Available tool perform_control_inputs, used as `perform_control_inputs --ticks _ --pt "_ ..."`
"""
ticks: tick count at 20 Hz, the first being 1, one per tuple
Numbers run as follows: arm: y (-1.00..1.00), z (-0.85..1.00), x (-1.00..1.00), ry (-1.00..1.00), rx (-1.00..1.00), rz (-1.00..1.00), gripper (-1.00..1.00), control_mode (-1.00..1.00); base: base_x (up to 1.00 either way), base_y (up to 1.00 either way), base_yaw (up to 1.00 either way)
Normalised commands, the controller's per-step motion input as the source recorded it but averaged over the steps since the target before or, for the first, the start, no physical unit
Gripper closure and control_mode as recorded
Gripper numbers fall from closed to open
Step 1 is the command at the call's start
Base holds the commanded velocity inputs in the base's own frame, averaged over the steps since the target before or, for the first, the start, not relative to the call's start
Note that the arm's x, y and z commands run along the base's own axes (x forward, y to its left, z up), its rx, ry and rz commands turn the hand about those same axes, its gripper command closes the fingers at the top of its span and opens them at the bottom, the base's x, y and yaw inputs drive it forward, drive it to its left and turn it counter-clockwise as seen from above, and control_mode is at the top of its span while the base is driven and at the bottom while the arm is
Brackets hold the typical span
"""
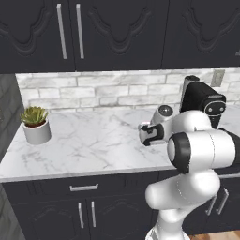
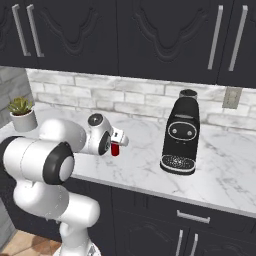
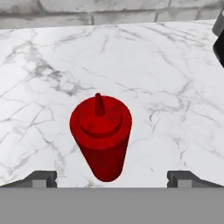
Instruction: Place the mayonnaise and ketchup from the counter to the top shelf of the fridge. If the existing items in the fridge are on the top shelf, move them to other shelves.
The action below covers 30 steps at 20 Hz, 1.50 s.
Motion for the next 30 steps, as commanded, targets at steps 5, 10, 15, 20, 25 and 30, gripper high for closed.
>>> perform_control_inputs --ticks 5,10,15,20,25,30 --pt "0.00 -0.01 0.16 0.00 -0.01 0.00 -1.00 -1.00 0.00 0.00 0.00" --pt "0.00 -0.03 0.20 0.00 0.00 0.00 -1.00 -1.00 0.00 0.00 0.00" --pt "0.00 -0.01 0.11 0.00 0.00 0.00 -1.00 -1.00 0.00 0.00 0.00" --pt "0.00 0.00 0.09 0.00 0.00 0.00 1.00 -1.00 0.00 0.00 0.00" --pt "0.00 -0.04 0.12 0.00 0.00 0.00 1.00 -1.00 0.00 0.00 0.00" --pt "0.00 0.00 0.01 -0.01 0.00 0.00 1.00 -1.00 0.00 0.00 0.00"
